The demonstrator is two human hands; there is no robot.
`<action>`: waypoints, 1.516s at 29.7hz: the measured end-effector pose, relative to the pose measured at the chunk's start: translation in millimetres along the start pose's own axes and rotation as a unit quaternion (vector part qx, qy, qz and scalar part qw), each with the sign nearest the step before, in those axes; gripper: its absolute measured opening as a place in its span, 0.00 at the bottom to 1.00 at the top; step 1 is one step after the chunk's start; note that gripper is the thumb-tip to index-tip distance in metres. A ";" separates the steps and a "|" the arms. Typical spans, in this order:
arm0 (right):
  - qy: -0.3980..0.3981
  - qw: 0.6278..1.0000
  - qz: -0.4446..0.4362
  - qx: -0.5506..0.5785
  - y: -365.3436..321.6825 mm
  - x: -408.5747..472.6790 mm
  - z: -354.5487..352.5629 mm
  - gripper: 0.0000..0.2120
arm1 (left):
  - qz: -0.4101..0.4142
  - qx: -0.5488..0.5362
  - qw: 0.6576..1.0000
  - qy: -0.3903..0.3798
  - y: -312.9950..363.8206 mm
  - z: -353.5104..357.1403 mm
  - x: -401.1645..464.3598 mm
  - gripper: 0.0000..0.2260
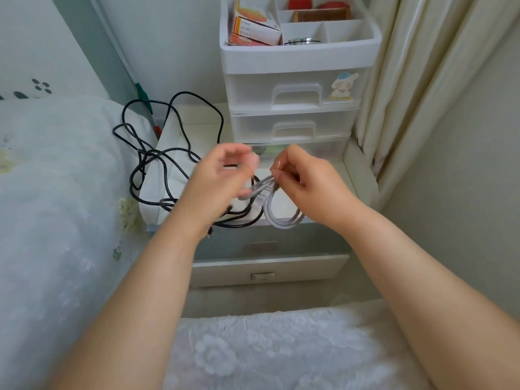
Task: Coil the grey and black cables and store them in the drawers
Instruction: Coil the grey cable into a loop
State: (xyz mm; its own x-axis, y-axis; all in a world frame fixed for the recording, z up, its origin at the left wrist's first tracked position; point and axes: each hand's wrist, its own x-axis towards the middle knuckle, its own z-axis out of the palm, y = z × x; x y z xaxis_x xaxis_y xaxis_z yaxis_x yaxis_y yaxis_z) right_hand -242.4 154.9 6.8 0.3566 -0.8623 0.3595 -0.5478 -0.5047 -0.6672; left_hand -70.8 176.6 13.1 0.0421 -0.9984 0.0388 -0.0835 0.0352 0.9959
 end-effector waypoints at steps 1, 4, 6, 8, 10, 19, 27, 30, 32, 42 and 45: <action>0.008 0.999 -0.036 -0.015 -2.0 -1.8 -2.0 0.03 | -0.011 -0.064 0.997 0.045 1.5 -4.6 2.4 0.09; 0.037 0.986 -0.144 -0.074 -10.1 -6.8 0.9 0.03 | 0.001 0.068 0.994 0.087 -5.5 -9.7 12.6 0.08; 0.055 0.973 -0.196 -0.110 -13.8 -8.3 5.3 0.02 | -0.086 0.101 0.991 -0.019 -12.5 -6.7 14.3 0.15; 0.071 0.965 -0.219 -0.124 -13.5 -7.4 5.0 0.01 | -0.207 -0.006 0.969 -0.138 -13.2 -3.2 11.3 0.25; 0.087 0.964 -0.226 -0.110 -11.8 -6.2 2.1 0.02 | -0.280 -0.130 0.925 -0.222 -14.5 -0.2 8.1 0.32; 0.115 0.953 -0.276 -0.051 -16.4 -9.7 2.1 0.04 | -0.302 -0.296 0.825 -0.374 -22.3 29.1 -7.3 0.21; 0.134 0.955 -0.258 -0.053 -19.0 -10.9 -0.3 0.04 | -0.295 -0.313 0.861 -0.273 -14.8 39.7 -9.8 0.16; 0.128 0.960 -0.246 -0.036 -15.6 -10.8 -3.1 0.03 | -0.285 -0.310 0.856 -0.300 -14.4 43.0 -11.6 0.17; 0.126 0.960 -0.246 -0.034 -15.4 -10.9 -4.7 0.03 | -0.271 -0.300 0.862 -0.306 -13.4 43.7 -12.6 0.18; 0.164 0.969 -0.034 0.180 -11.9 -9.3 -18.3 0.08 | -0.105 -0.266 0.956 -0.072 -15.6 22.0 7.7 0.12; 0.140 0.953 0.016 0.267 -4.2 -4.5 -23.3 0.06 | -0.004 -0.106 0.994 -0.013 -8.7 14.8 6.3 0.10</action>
State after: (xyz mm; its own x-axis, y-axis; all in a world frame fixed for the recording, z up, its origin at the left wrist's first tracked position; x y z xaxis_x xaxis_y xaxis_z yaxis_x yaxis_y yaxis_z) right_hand -259.4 160.0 23.2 0.0886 -0.8913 0.4446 -0.0639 -0.4505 -0.8905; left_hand -84.5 169.3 3.5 0.0154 -0.9994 0.0314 0.1283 0.0331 0.9912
